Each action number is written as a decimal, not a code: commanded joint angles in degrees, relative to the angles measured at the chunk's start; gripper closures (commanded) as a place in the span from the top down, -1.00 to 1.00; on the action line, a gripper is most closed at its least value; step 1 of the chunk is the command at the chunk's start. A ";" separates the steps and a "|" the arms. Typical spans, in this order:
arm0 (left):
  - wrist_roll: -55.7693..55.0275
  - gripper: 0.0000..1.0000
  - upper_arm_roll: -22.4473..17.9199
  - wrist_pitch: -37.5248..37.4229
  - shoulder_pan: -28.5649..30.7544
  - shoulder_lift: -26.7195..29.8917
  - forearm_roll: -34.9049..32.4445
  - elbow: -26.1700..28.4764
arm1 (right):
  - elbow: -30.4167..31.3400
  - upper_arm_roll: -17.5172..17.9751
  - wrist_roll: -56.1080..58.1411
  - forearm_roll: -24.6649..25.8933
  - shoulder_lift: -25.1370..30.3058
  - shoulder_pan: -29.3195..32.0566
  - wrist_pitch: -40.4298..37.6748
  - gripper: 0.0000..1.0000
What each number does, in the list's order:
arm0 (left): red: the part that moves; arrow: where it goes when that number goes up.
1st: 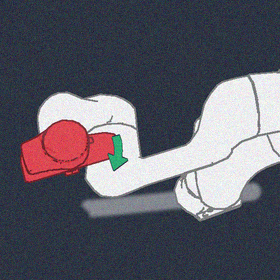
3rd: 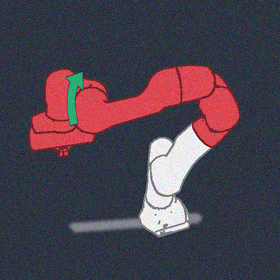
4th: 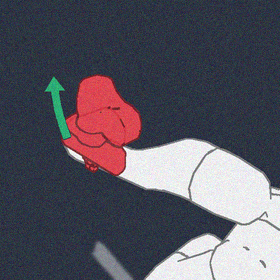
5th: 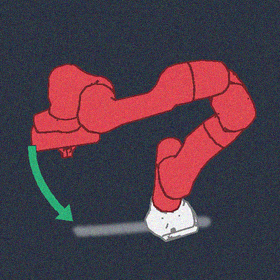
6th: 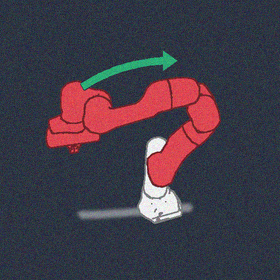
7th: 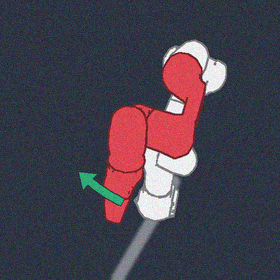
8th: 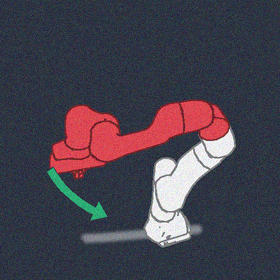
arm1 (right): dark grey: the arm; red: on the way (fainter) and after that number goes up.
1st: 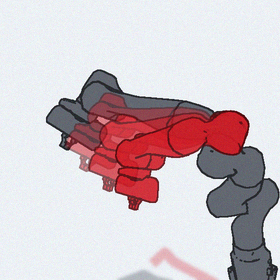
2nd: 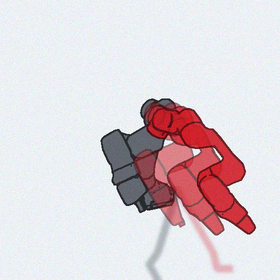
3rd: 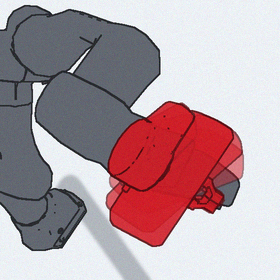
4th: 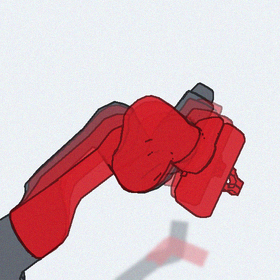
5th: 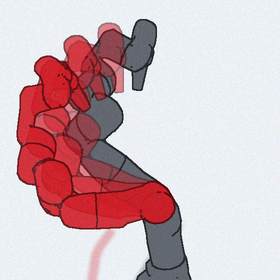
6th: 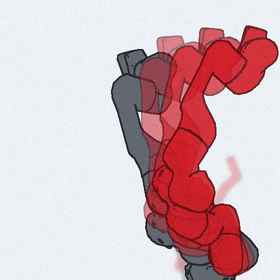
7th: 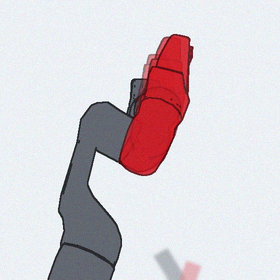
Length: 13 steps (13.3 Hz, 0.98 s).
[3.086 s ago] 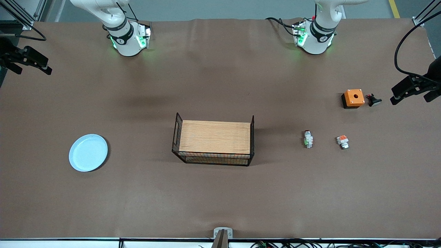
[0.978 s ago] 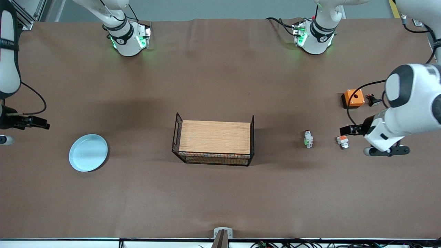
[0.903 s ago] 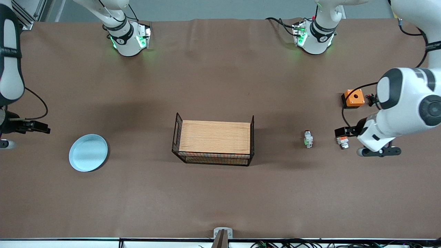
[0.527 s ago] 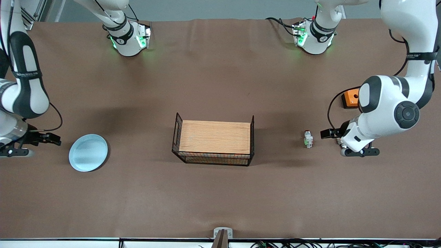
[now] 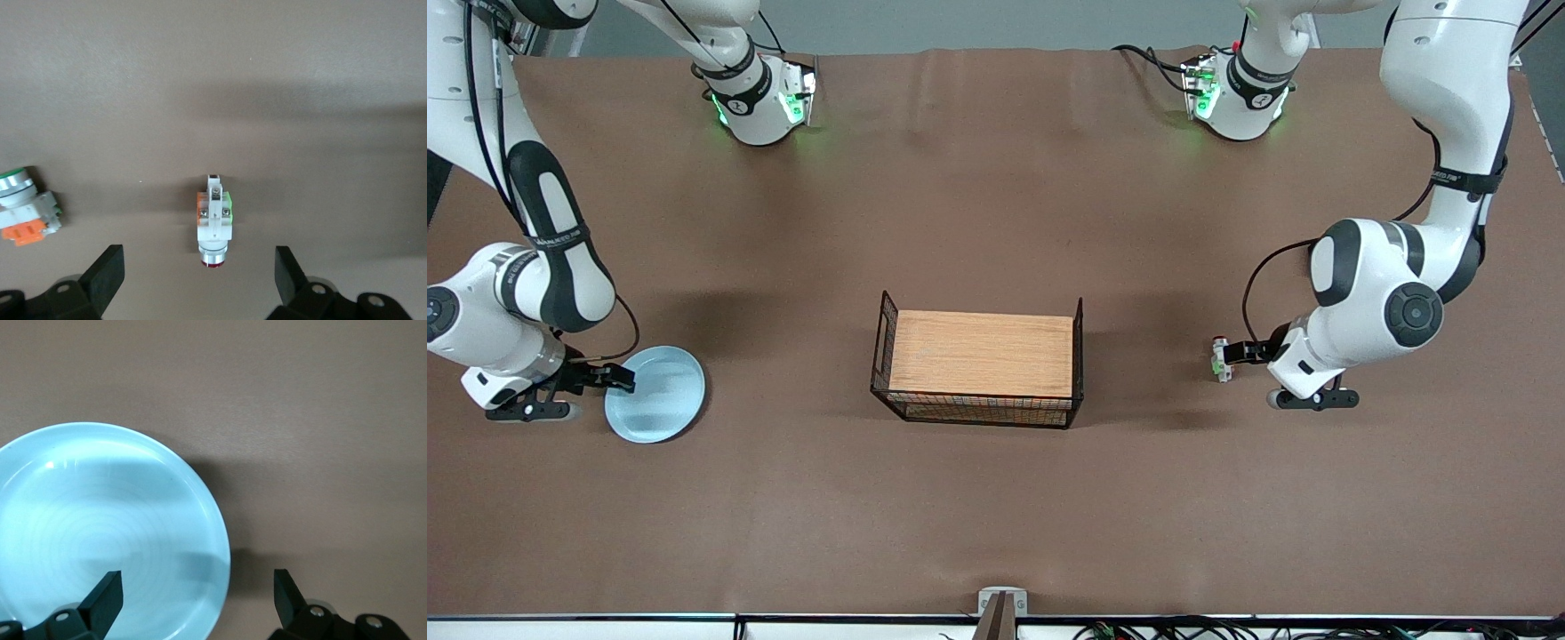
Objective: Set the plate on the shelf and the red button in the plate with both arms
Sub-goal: 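Grasp the plate rim with the right gripper while the left gripper grasps the button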
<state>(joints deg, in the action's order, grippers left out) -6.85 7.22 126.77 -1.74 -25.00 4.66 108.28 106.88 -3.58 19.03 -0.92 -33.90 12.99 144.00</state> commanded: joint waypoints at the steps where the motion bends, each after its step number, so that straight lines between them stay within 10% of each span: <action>1: -1.41 0.99 -0.19 2.51 -1.85 -0.92 0.88 0.79 | -2.37 0.86 1.18 -0.75 -1.96 1.16 -0.03 1.00; 13: -1.41 0.95 -0.45 8.49 -2.30 -7.51 0.09 1.50 | -4.57 0.86 2.59 -0.84 -4.34 1.77 -0.74 1.00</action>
<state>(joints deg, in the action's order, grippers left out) -7.99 7.16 134.34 -3.74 -31.99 4.66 109.68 104.00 -3.62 20.27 -0.96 -37.17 13.59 143.98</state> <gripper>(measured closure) 0.009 0.000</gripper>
